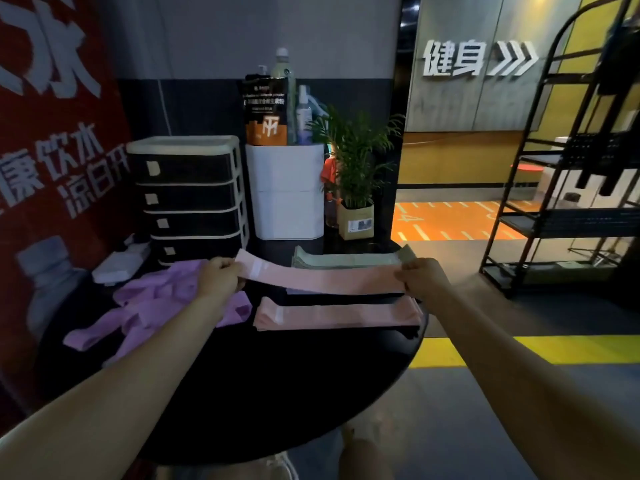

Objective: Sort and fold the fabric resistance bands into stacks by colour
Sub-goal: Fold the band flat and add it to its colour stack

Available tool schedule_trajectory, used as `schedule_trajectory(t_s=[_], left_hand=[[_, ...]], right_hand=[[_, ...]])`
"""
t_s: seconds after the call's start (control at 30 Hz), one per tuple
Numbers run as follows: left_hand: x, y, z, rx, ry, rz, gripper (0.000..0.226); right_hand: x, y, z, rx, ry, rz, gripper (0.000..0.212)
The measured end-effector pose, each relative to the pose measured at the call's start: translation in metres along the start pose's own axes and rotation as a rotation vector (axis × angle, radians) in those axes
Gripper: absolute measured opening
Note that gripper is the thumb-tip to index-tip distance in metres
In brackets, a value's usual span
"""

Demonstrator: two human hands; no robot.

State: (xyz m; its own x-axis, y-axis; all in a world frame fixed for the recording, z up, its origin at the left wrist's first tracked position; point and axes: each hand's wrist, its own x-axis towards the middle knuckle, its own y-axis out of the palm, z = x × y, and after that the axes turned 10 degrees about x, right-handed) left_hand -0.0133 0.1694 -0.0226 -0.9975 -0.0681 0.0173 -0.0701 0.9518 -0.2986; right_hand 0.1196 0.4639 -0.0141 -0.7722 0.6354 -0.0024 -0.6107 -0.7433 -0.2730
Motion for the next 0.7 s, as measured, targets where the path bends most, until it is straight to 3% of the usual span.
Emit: schedule_trajectory(t_s=[0.17,0.23,0.3,0.47,0.7], left_hand=[[-0.007,0.015,0.026,0.125,-0.036,0.029,0.005],[-0.009,0.019,0.034,0.206,-0.014,0.018,0.011],[-0.018,0.022,0.032,0.282,0.036,0.013,0.006],[-0.026,0.026,0.037,0.515,0.124,0.048,0.004],[-0.029,0.028,0.051,0.478,0.130,0.058,0.013]], right_hand=[[-0.004,-0.005,-0.022,-0.085,-0.010,-0.050,0.049],[-0.005,-0.006,-0.027,-0.124,-0.015,-0.071,0.041],[-0.006,-0.005,-0.031,-0.160,-0.028,-0.098,0.015],[-0.003,-0.002,-0.043,-0.283,-0.023,-0.125,0.016],[0.002,0.004,-0.058,-0.410,-0.056,-0.199,0.019]])
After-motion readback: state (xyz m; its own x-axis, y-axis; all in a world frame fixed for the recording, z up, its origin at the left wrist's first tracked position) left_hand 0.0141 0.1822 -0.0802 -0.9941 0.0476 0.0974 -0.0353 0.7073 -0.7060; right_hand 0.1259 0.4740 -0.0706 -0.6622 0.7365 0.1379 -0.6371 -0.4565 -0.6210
